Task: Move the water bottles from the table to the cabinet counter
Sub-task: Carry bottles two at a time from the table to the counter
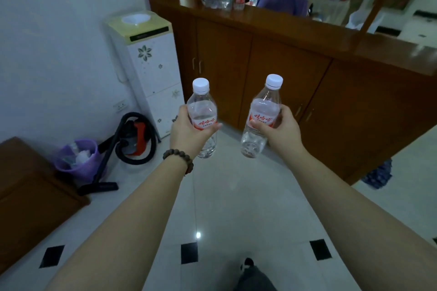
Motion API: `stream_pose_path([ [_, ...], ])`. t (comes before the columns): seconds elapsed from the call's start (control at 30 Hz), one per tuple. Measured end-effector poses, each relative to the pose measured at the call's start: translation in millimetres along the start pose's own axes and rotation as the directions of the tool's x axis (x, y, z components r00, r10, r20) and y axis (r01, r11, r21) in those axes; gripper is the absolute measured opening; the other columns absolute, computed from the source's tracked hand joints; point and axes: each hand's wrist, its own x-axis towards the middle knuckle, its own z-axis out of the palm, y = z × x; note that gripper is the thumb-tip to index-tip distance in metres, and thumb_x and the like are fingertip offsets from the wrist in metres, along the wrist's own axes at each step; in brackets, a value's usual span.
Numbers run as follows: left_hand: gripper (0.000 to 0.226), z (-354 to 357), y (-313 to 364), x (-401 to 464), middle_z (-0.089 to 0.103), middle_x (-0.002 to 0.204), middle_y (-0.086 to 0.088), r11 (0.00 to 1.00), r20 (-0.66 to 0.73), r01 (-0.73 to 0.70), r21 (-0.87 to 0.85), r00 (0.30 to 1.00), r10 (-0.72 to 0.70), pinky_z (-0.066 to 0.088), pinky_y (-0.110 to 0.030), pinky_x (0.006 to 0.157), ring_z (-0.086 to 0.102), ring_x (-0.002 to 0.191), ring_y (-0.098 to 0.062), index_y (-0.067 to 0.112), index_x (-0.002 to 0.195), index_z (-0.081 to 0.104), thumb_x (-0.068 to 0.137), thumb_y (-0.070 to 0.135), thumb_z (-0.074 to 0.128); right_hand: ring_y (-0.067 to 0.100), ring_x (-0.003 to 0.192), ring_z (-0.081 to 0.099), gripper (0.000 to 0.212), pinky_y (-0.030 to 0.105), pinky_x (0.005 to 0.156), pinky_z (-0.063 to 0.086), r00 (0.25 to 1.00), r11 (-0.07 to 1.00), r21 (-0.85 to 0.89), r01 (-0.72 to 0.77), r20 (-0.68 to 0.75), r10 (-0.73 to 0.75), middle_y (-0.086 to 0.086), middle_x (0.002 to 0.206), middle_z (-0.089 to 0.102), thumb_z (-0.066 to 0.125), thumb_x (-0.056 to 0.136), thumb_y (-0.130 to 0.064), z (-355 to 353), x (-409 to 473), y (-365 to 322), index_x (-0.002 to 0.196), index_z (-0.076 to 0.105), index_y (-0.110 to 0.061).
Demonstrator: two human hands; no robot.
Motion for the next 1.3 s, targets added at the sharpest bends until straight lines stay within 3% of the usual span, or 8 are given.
stream_pose_path([
  [0.2, 0.059, 44, 0, 73, 0.061, 0.107, 0.006, 0.999, 0.036, -0.040, -0.002, 0.999, 0.040, 0.054, -0.033, 0.084, 0.061, 0.101, -0.016, 0.024, 0.111, 0.046, 0.067, 0.036, 0.084, 0.009, 0.097, 0.058, 0.067, 0.016, 0.073, 0.042, 0.999, 1.000, 0.009, -0.019, -0.045, 0.019, -0.008, 0.111, 0.059, 0.081, 0.072, -0.028, -5, 77, 15, 0.128, 0.046, -0.019],
  [0.4, 0.066, 106, 14, 175, 0.061, 0.110, 0.007, 0.997, 0.059, -0.077, 0.009, 0.995, 0.077, 0.056, -0.034, 0.085, 0.060, 0.102, -0.012, 0.023, 0.118, 0.047, 0.066, 0.041, 0.084, 0.009, 0.099, 0.057, 0.067, 0.023, 0.081, 0.047, 0.998, 1.000, 0.001, -0.007, -0.065, 0.007, -0.009, 0.112, 0.058, 0.080, 0.073, -0.028, -12, 182, 27, 0.129, 0.045, -0.017],
  [0.5, 0.062, 139, 32, 233, 0.059, 0.101, 0.016, 0.994, 0.076, -0.108, 0.015, 0.991, 0.106, 0.055, -0.028, 0.081, 0.059, 0.093, -0.004, 0.029, 0.113, 0.046, 0.066, 0.043, 0.083, 0.011, 0.100, 0.059, 0.068, 0.029, 0.086, 0.049, 0.998, 1.000, -0.003, 0.005, -0.064, -0.005, -0.006, 0.115, 0.061, 0.080, 0.072, -0.031, -25, 246, 27, 0.129, 0.046, -0.018],
  [0.73, 0.061, 200, 79, 342, 0.056, 0.095, 0.022, 0.986, 0.074, -0.168, -0.002, 0.983, 0.168, 0.045, -0.012, 0.070, 0.055, 0.086, 0.008, 0.031, 0.110, 0.047, 0.063, 0.043, 0.085, 0.009, 0.100, 0.059, 0.067, 0.017, 0.075, 0.045, 0.994, 0.997, -0.009, 0.078, -0.080, -0.079, -0.008, 0.112, 0.060, 0.081, 0.071, -0.033, -59, 374, 6, 0.128, 0.047, -0.020],
  [0.97, 0.065, 231, 108, 428, 0.061, 0.104, 0.012, 0.977, 0.009, -0.211, 0.025, 0.978, 0.211, 0.050, -0.018, 0.076, 0.059, 0.095, -0.004, 0.029, 0.111, 0.051, 0.059, 0.048, 0.085, 0.006, 0.099, 0.057, 0.070, 0.015, 0.074, 0.044, 0.988, 0.992, -0.008, 0.124, -0.097, -0.124, -0.008, 0.114, 0.058, 0.080, 0.071, -0.034, -71, 470, -13, 0.130, 0.045, -0.019],
  [1.13, 0.067, 248, 118, 491, 0.062, 0.110, 0.011, 0.971, -0.023, -0.240, 0.009, 0.970, 0.240, 0.049, -0.018, 0.082, 0.059, 0.100, -0.005, 0.024, 0.118, 0.055, 0.061, 0.040, 0.086, 0.009, 0.101, 0.060, 0.065, 0.029, 0.086, 0.052, 0.982, 0.988, -0.005, 0.156, -0.105, -0.155, -0.006, 0.114, 0.063, 0.082, 0.069, -0.034, -65, 539, -14, 0.124, 0.050, -0.020],
  [1.3, 0.089, 265, 120, 557, 0.059, 0.123, 0.004, 0.978, -0.066, -0.208, -0.019, 0.976, 0.206, 0.044, -0.011, 0.077, 0.056, 0.106, -0.007, 0.015, 0.135, 0.040, 0.063, 0.032, 0.088, 0.006, 0.099, 0.060, 0.060, 0.027, 0.084, 0.051, 0.976, 0.979, -0.025, 0.201, -0.077, -0.203, -0.008, 0.110, 0.064, 0.081, 0.070, -0.035, -51, 612, -18, 0.121, 0.052, -0.022],
])
